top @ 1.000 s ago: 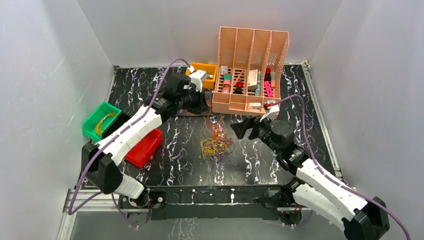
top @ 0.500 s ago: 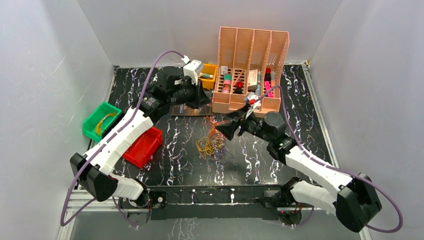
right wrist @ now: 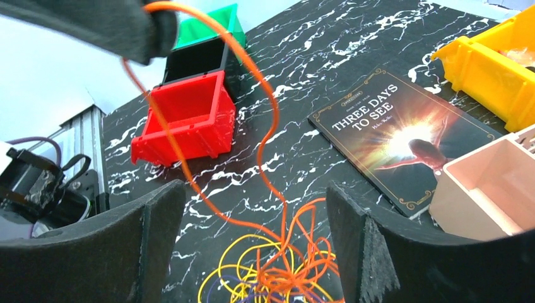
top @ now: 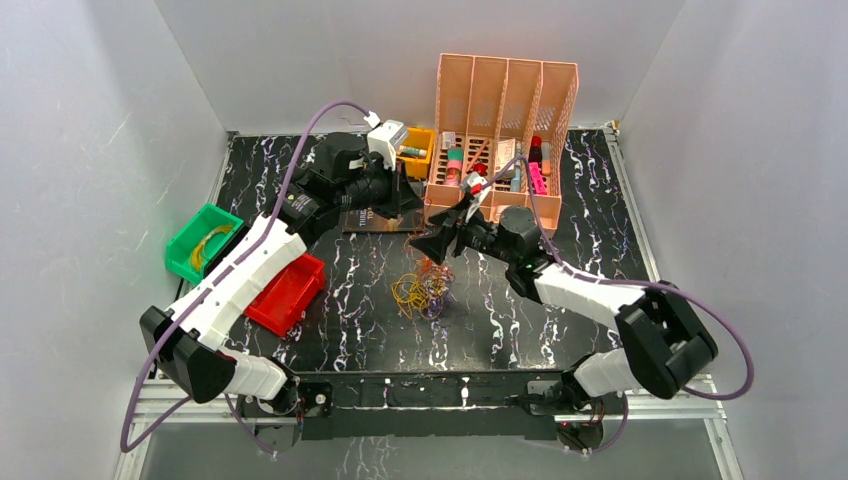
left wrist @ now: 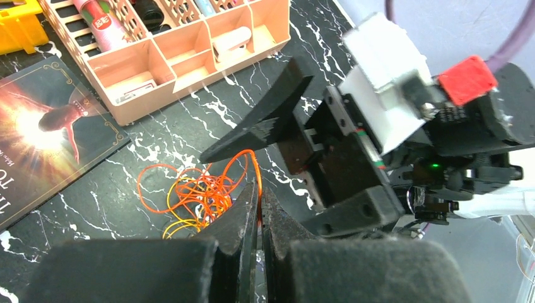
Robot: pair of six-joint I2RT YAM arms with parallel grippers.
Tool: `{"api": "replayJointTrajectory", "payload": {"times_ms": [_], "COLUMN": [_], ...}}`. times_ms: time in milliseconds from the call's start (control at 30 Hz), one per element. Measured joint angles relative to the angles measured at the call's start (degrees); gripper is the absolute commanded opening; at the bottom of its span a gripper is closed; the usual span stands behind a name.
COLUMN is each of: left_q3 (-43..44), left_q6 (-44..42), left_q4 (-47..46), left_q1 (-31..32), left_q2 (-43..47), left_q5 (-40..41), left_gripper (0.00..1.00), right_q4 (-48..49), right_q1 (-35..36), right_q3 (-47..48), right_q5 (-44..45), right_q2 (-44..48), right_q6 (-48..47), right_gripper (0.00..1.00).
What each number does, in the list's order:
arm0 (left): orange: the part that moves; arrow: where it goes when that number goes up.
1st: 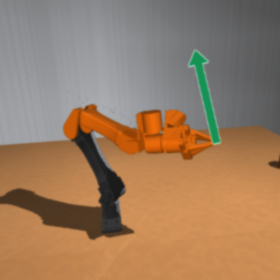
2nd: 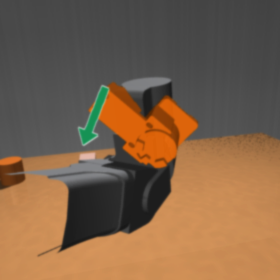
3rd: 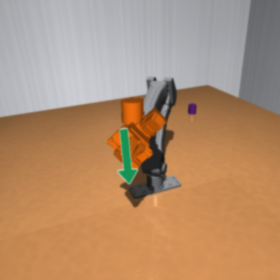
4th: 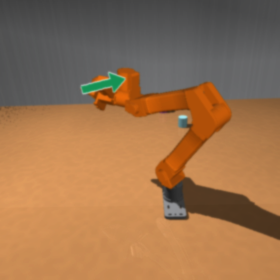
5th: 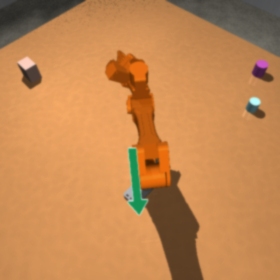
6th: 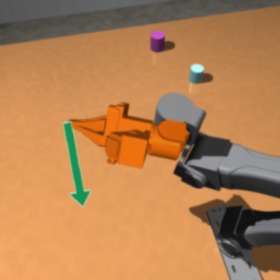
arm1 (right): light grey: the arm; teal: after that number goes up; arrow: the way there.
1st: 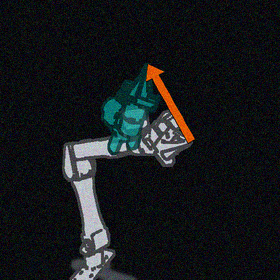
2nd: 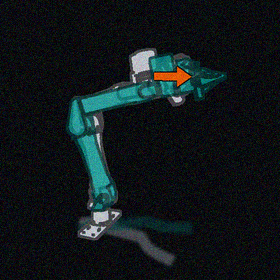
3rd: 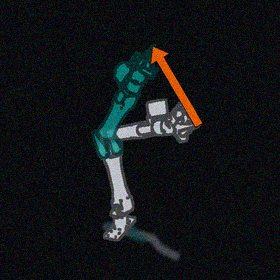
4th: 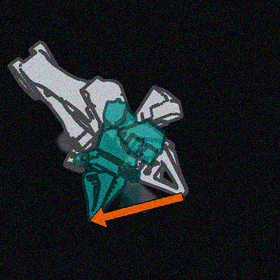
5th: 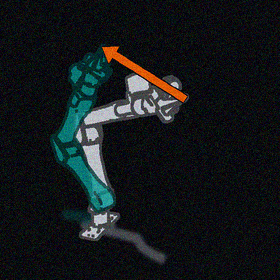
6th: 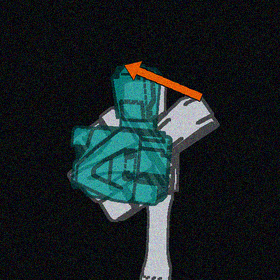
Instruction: Untangle the cables
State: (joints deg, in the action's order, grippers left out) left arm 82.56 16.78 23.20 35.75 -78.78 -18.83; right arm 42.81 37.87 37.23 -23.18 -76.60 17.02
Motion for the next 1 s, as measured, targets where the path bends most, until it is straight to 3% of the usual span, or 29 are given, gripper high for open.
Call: {"api": "replayJointTrajectory", "payload": {"times_ms": [433,1000], "left_q3": [6.51,21.44], "left_q6": [0.22,-3.23], "left_q4": [0.76,1.81], "left_q1": [0.0,0.0], "left_q2": [0.48,1.09], "left_q5": [-0.39,6.23], "left_gripper": [0.0,0.0], "right_q4": [7.04,7.98], "right_q1": [0.15,4.24], "right_q3": [2.27,-13.51], "right_q5": [-0.59,3.21], "right_q2": [-9.9,-6.08], "right_q6": [3.37,5.66], "right_gripper": [0.53,0.48]}}
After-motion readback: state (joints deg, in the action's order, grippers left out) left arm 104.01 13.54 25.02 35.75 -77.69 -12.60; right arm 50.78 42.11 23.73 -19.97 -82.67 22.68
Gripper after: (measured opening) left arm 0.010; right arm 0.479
